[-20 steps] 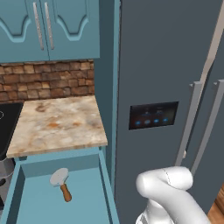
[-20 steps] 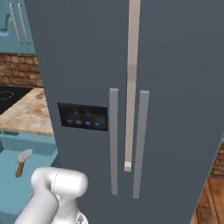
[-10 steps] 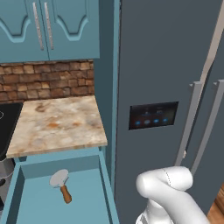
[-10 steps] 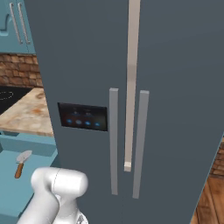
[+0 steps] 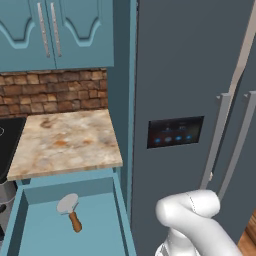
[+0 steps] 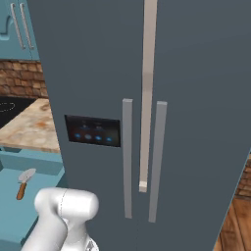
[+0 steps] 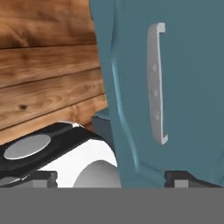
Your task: Take the pizza cutter from the drawer on the left and place it on the dining counter for cutting.
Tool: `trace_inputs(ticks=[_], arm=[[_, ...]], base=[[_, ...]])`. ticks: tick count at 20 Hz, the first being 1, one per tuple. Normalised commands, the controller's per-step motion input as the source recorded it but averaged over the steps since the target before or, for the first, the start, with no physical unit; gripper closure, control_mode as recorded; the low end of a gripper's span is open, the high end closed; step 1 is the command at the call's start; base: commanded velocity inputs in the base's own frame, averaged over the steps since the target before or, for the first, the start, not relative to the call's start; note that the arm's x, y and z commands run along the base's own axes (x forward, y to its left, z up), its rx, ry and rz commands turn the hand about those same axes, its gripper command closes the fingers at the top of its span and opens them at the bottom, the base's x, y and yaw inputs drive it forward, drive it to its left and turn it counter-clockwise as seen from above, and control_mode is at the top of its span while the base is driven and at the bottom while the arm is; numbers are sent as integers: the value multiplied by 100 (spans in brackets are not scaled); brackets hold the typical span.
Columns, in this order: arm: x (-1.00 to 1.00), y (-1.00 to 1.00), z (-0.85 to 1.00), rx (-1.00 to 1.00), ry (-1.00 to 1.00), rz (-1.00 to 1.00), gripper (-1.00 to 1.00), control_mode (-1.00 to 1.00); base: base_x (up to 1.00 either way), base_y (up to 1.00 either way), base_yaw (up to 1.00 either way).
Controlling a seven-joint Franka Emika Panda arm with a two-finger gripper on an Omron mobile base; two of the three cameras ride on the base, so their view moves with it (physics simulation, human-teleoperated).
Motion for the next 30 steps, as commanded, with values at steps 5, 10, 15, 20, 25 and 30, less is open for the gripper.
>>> trace_inputs(ticks=[5,10,15,20,25,30], arm=[[-60,0,97,14,-7,-22,-100,-100],[-1,7,100,16,-14,-20,-100,-100],[0,0,100,25,-10,-20,-100,-100],[17,0,100,27,-12,-22,-100,-100],[39,0,100,23,-16,-24,-100,-100],[82,-12,73,26,-3,-25,-100,-100]], base=[[0,0,0],[0,0,0],[0,0,0],[0,0,0],[0,0,0],[0,0,0]])
